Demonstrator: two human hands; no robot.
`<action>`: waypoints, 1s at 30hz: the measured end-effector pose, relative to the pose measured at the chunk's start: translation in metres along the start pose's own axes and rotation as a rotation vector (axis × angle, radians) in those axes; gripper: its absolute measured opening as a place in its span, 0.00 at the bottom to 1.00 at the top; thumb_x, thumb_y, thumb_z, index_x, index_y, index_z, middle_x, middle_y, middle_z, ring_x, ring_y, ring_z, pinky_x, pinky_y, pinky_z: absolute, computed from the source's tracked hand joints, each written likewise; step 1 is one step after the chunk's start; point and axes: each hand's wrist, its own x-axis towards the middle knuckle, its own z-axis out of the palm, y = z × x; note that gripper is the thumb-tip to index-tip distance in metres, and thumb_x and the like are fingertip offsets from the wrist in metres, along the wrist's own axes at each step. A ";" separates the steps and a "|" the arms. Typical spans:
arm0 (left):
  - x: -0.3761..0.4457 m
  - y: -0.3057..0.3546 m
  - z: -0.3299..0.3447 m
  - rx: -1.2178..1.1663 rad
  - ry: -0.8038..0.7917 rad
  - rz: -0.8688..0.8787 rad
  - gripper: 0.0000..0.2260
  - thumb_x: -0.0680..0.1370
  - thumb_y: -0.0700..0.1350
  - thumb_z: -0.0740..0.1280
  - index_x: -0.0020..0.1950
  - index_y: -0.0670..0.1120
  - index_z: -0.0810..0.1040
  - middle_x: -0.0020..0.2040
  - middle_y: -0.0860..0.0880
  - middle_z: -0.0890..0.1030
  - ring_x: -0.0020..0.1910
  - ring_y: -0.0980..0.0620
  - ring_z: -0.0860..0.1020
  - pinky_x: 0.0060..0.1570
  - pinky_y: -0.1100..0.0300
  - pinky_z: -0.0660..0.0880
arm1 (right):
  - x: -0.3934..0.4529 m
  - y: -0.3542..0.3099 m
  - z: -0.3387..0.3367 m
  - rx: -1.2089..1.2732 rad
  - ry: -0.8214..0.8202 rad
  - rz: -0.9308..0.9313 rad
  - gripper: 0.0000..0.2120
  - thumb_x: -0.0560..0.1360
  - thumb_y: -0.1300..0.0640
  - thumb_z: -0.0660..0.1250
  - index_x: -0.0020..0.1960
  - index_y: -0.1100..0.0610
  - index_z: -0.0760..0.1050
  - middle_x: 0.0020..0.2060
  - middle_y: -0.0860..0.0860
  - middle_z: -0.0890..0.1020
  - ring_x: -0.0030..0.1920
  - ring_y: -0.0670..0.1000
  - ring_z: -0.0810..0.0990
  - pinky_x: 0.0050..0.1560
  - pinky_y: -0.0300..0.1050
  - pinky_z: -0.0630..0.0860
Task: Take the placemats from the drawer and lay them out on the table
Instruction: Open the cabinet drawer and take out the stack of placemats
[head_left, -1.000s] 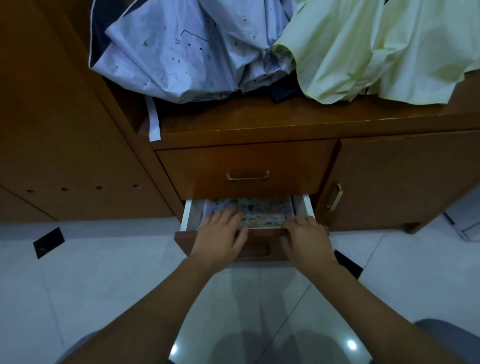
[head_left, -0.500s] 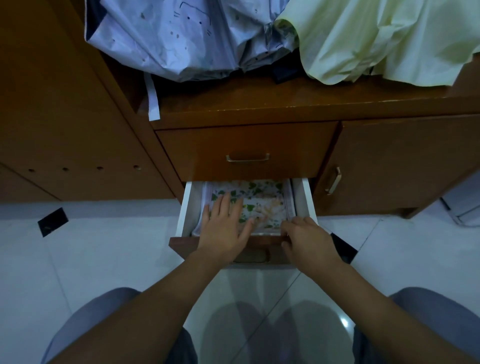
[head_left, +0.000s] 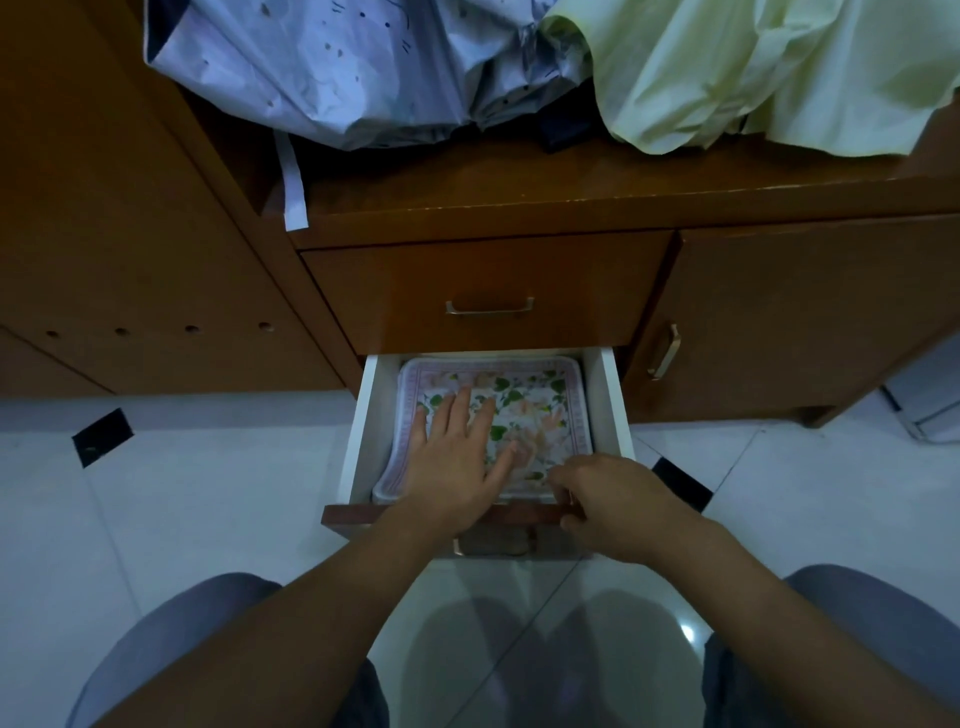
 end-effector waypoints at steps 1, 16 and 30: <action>-0.001 0.001 0.001 -0.001 -0.006 0.001 0.34 0.77 0.67 0.37 0.79 0.53 0.49 0.80 0.47 0.48 0.79 0.47 0.45 0.75 0.41 0.45 | 0.000 0.002 -0.001 0.017 -0.012 -0.010 0.06 0.72 0.52 0.67 0.46 0.51 0.73 0.44 0.48 0.77 0.44 0.50 0.75 0.41 0.45 0.72; -0.004 -0.008 0.005 0.011 0.035 -0.045 0.33 0.78 0.67 0.42 0.79 0.52 0.47 0.80 0.46 0.48 0.79 0.47 0.46 0.75 0.43 0.43 | 0.001 0.010 0.003 0.144 -0.103 -0.037 0.09 0.68 0.50 0.71 0.37 0.47 0.70 0.33 0.45 0.75 0.34 0.43 0.73 0.32 0.40 0.69; 0.002 -0.027 -0.045 -0.062 0.196 0.008 0.33 0.79 0.68 0.46 0.79 0.53 0.49 0.80 0.49 0.48 0.78 0.49 0.48 0.76 0.45 0.48 | 0.028 -0.004 -0.004 0.278 0.356 0.026 0.36 0.75 0.35 0.61 0.77 0.46 0.55 0.76 0.44 0.58 0.76 0.47 0.54 0.75 0.48 0.55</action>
